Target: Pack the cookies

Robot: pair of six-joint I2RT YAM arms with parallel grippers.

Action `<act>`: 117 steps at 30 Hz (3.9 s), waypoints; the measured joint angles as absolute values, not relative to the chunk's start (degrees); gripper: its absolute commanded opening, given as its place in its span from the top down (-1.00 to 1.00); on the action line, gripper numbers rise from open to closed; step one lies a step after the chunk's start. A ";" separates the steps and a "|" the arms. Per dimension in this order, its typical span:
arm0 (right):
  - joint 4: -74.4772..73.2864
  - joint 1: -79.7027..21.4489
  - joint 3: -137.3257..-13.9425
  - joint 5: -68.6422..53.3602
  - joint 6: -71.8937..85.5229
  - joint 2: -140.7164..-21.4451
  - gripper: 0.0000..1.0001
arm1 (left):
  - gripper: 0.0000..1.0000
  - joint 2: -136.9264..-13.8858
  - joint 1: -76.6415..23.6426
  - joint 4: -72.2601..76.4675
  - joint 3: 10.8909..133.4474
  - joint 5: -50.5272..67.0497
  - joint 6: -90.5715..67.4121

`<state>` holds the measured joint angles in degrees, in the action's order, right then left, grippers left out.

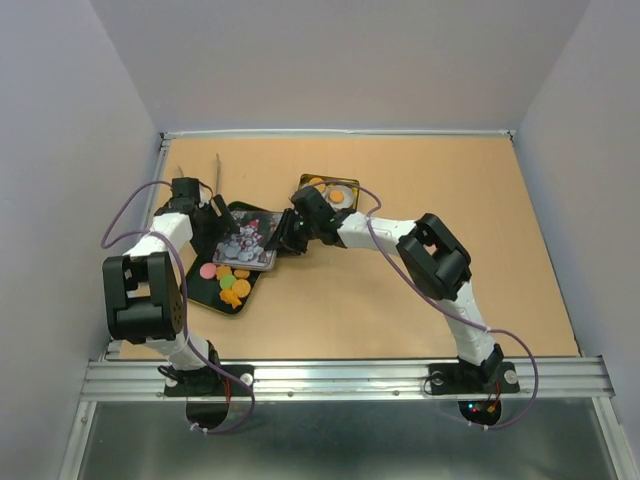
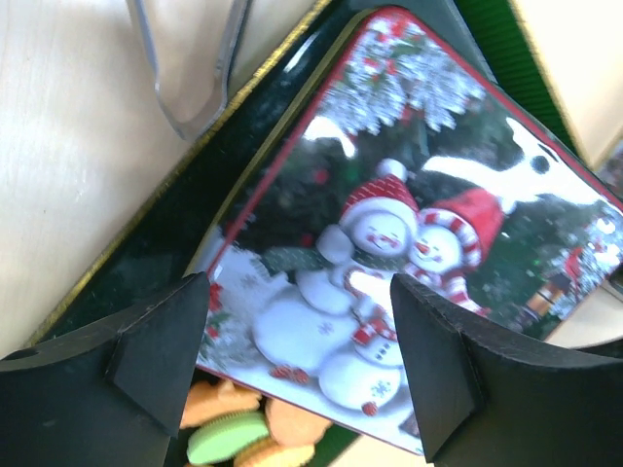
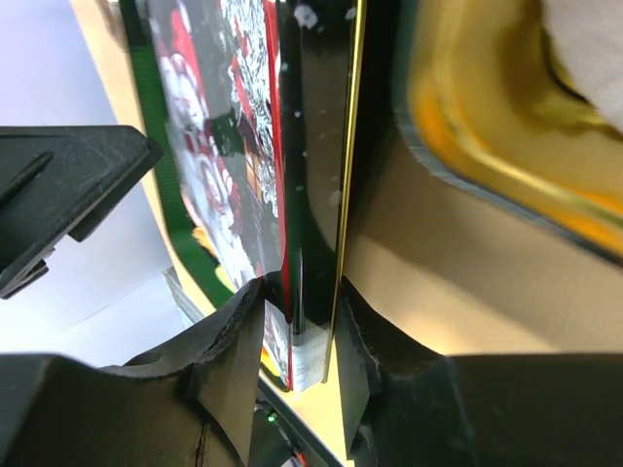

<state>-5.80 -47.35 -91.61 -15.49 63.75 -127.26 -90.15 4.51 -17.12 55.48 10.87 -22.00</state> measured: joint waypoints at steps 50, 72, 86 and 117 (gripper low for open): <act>-3.14 -25.19 -86.74 -22.63 59.61 -109.27 0.99 | -0.73 -90.26 3.77 -20.01 71.96 16.82 -27.27; 8.67 -19.55 -71.13 -35.24 62.41 -109.01 0.99 | -0.72 -109.01 -6.87 -16.60 85.23 20.91 -29.34; 15.40 -18.70 -64.20 -37.58 64.10 -108.05 0.99 | -0.72 -113.21 -10.96 -15.59 88.05 22.50 -30.81; 15.29 -13.47 -57.71 -38.41 61.56 -104.09 0.91 | -0.73 -118.85 -21.17 -27.94 103.61 12.86 -26.17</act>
<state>15.29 -13.47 -57.71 -38.41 61.56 -104.09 -118.85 -21.17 -27.94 103.61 12.86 -26.17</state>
